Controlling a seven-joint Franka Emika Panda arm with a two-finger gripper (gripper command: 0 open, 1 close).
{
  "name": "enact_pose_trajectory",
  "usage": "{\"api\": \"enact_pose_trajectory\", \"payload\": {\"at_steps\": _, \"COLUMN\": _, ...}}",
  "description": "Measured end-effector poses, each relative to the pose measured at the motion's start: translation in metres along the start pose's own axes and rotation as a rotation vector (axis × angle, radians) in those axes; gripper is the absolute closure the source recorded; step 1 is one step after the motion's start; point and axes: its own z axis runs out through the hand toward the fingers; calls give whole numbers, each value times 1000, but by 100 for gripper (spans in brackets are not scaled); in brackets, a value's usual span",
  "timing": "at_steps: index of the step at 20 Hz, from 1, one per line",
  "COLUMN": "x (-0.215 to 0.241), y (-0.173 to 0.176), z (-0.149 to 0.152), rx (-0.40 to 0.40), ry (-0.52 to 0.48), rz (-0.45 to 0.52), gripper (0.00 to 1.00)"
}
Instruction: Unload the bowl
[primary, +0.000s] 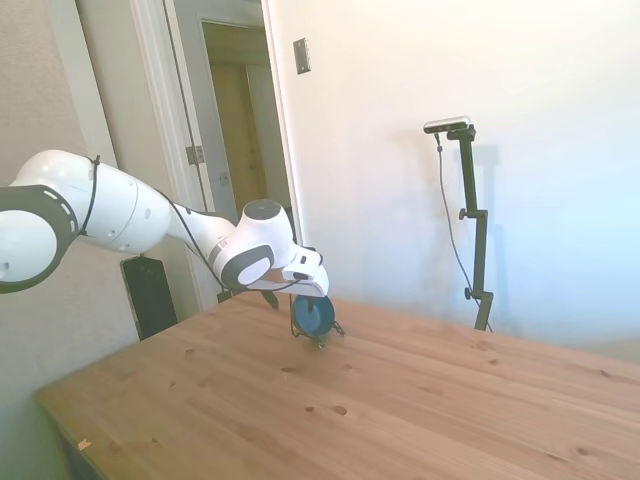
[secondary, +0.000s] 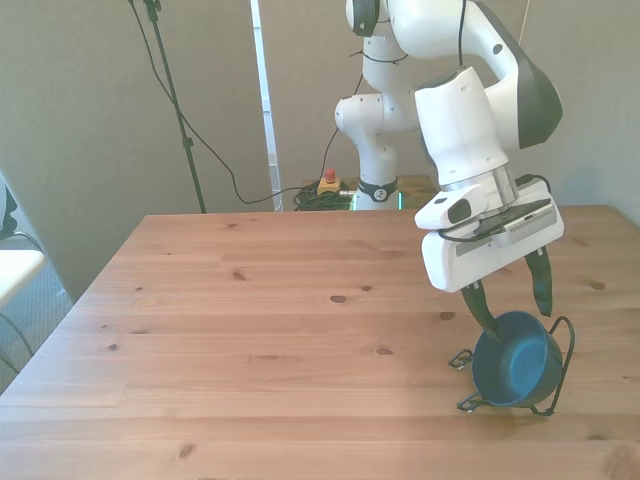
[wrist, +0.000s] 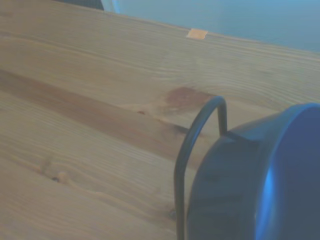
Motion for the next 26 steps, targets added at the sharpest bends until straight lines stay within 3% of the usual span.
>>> {"api": "enact_pose_trajectory", "payload": {"at_steps": 6, "x": 2, "y": 5, "z": 1, "rx": 40, "ry": -48, "rz": -30, "gripper": 0}}
{"api": "enact_pose_trajectory", "payload": {"at_steps": 7, "x": 3, "y": 5, "z": 1, "rx": 49, "ry": -50, "rz": -35, "gripper": 100}}
{"api": "enact_pose_trajectory", "payload": {"at_steps": 26, "x": 5, "y": 6, "z": 12, "rx": 113, "ry": -59, "rz": -23, "gripper": 100}}
